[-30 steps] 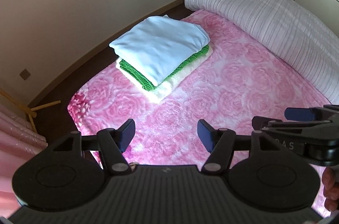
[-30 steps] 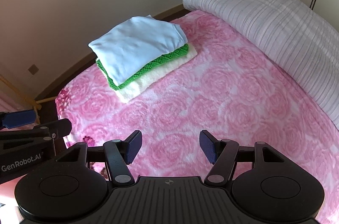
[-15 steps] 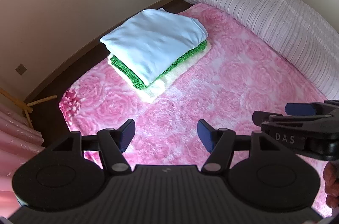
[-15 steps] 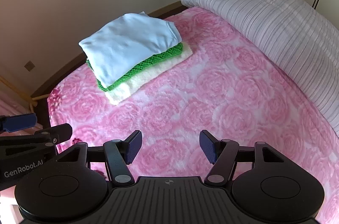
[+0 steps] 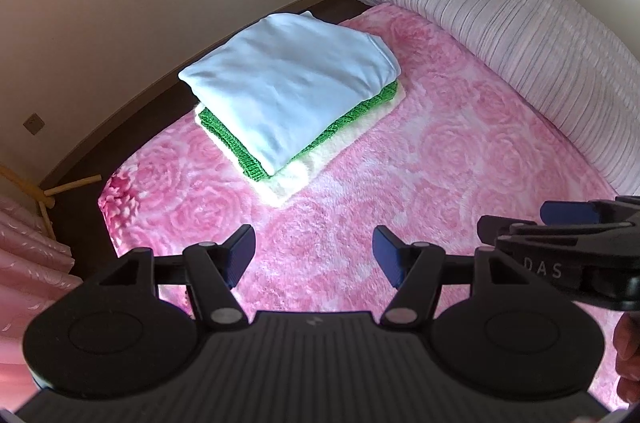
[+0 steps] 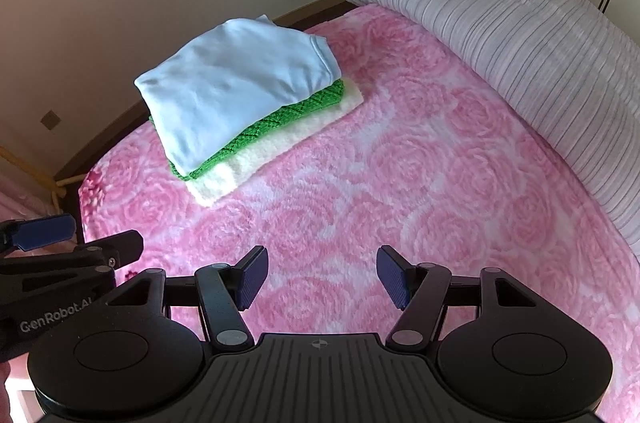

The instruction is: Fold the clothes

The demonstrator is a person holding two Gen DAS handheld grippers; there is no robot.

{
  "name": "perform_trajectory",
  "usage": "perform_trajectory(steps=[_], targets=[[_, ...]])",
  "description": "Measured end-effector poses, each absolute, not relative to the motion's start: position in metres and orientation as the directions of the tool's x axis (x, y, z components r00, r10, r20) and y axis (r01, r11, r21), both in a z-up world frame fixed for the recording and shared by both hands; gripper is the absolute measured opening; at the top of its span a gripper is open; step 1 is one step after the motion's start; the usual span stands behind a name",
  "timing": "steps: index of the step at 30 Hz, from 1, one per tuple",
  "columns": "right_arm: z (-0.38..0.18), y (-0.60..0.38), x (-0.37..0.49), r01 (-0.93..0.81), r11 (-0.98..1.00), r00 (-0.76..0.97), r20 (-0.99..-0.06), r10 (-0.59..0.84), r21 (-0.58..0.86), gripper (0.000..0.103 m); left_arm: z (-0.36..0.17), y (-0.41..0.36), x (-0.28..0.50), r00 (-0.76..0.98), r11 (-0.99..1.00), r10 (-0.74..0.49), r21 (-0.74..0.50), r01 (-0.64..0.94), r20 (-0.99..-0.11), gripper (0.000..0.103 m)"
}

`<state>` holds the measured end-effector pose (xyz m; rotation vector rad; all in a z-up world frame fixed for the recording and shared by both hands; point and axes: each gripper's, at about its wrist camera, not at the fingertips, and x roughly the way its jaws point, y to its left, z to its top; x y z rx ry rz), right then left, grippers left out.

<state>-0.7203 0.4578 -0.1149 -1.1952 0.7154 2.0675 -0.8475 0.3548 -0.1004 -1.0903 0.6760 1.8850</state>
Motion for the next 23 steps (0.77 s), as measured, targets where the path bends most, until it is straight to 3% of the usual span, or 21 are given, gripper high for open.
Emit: perform_trajectory(steps=[23], targets=[[-0.109,0.448,-0.738,-0.737,-0.663,-0.388,-0.886,0.255,0.132,0.064,-0.097,0.343,-0.861,-0.349,-0.551,0.405,0.079,-0.831,-0.845,0.062]])
